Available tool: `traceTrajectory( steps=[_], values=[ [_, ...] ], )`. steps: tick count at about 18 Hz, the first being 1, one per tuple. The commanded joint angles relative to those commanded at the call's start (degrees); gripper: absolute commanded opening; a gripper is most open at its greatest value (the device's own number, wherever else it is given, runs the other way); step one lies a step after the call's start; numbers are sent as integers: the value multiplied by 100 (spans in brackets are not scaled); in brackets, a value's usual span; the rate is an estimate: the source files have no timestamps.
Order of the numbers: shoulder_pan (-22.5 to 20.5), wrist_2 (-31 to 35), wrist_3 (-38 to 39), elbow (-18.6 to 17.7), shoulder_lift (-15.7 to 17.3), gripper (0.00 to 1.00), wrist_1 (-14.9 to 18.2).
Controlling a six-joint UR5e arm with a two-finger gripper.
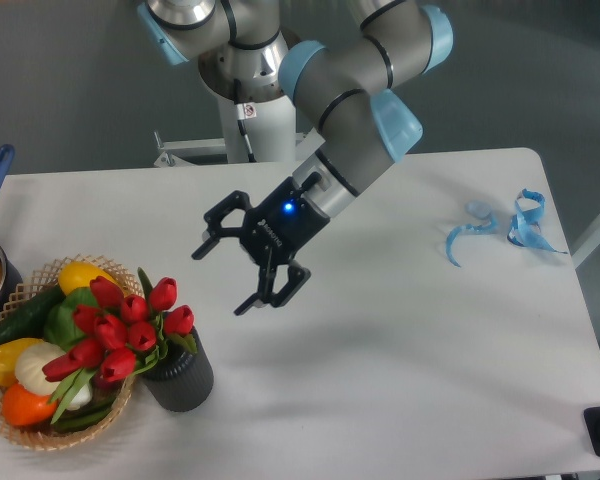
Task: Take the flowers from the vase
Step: 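Move the open gripper from the blue ribbon toward the red tulips in the black vase, then lower the open gripper around the tulip stems above the vase rim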
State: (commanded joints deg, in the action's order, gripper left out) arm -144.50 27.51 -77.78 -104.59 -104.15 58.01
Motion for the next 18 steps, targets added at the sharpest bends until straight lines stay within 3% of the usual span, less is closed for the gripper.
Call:
traceTrajectory(
  steps=[9, 18],
  values=[
    [307, -18, 448, 396, -255, 100, -9],
    [422, -88, 440, 422, -396, 100, -44]
  ],
)
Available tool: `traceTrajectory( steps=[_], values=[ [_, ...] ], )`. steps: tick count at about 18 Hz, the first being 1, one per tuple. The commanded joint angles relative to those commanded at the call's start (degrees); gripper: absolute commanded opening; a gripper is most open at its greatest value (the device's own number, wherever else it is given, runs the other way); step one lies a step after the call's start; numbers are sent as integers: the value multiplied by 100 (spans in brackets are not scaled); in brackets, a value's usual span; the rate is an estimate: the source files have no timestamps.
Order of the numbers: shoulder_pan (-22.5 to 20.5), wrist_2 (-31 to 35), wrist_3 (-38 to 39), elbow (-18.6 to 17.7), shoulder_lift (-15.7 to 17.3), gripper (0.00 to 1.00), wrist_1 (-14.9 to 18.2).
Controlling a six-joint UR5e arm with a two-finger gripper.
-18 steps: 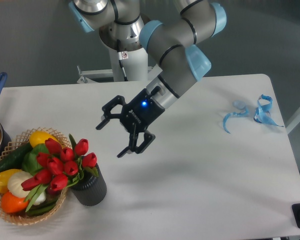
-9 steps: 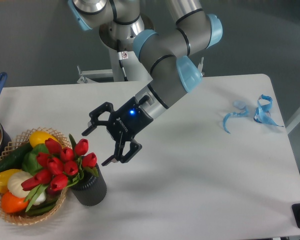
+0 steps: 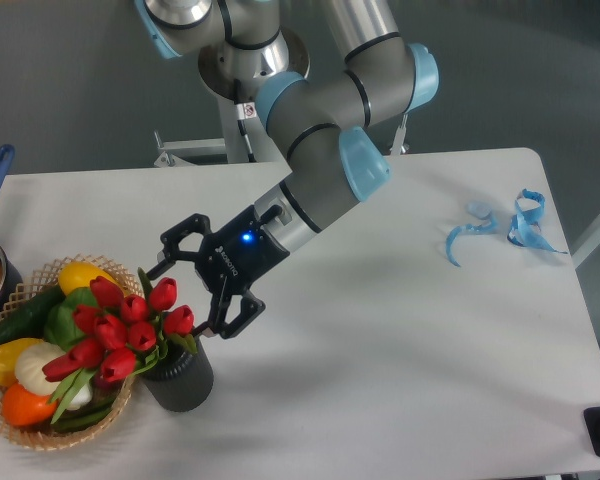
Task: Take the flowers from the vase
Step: 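Lower the open gripper around the tulip stems above the vase rim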
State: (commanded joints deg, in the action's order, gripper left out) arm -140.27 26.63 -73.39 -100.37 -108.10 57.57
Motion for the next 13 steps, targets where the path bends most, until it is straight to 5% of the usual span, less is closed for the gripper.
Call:
traceTrajectory(
  steps=[13],
  values=[
    [378, -9, 26, -9, -466, 100, -633]
  ],
)
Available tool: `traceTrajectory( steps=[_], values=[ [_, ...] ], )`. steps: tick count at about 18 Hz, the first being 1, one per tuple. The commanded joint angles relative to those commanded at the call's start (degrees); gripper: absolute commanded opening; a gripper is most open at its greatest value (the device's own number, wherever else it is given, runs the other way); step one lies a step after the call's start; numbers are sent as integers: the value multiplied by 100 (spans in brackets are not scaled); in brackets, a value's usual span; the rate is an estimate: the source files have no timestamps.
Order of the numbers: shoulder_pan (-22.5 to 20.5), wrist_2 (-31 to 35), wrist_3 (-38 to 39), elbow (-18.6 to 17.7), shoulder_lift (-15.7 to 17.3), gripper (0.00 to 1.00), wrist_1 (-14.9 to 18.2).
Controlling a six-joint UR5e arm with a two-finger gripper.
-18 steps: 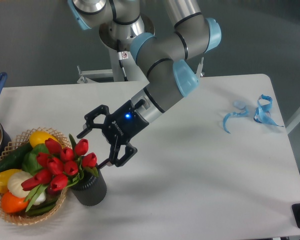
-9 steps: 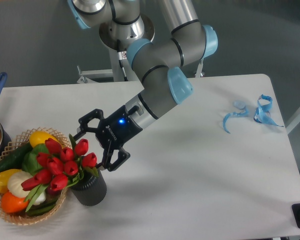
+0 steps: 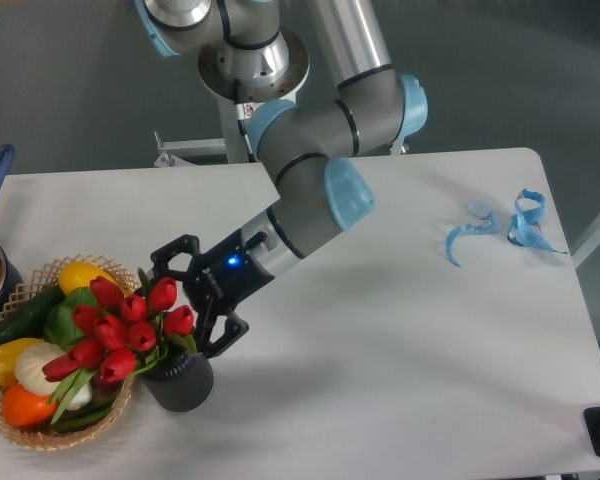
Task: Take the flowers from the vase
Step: 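Lower the open gripper around the tulip stems above the vase rim, then close the gripper on the tulip stems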
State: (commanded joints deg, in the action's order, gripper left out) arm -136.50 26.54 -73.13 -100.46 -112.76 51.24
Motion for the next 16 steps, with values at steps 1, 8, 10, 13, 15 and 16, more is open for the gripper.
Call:
traceTrajectory(
  steps=[1, 8, 10, 13, 15, 16],
  values=[
    [0, 0, 0, -18, 17, 87, 0],
    [-88, 62, -18, 17, 79, 0, -17],
    [-158, 62, -9, 26, 149, 0, -9],
    [-210, 18, 61, 105, 150, 0, -9],
    [-255, 0, 324, 219, 202, 0, -9],
    [-255, -9, 464, 289, 202, 0, -17]
  ],
)
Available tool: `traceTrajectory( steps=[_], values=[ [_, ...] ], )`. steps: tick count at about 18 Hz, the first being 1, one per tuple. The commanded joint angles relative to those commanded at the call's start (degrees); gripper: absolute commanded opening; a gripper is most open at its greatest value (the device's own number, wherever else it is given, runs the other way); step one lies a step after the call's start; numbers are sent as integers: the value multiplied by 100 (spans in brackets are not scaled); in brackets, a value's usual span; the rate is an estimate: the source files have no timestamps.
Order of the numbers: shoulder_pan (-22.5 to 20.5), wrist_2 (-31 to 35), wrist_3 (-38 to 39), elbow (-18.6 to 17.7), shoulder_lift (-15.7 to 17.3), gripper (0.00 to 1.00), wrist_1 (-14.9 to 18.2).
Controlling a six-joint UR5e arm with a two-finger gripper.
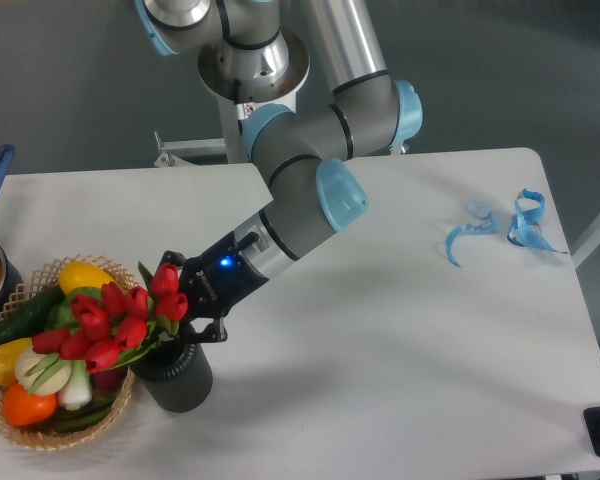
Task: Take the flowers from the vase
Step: 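Close the gripper on the tulip stems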
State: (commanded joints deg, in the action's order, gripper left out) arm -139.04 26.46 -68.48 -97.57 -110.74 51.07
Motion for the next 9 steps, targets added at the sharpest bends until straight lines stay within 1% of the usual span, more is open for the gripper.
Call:
traceTrajectory(
  steps=[3, 6, 9],
  values=[
    [-9, -201, 343, 211, 0, 0, 9],
    [-114, -491, 809, 396, 114, 0, 0],
    [-219, -720, 1152, 580, 158, 0, 0]
  ],
)
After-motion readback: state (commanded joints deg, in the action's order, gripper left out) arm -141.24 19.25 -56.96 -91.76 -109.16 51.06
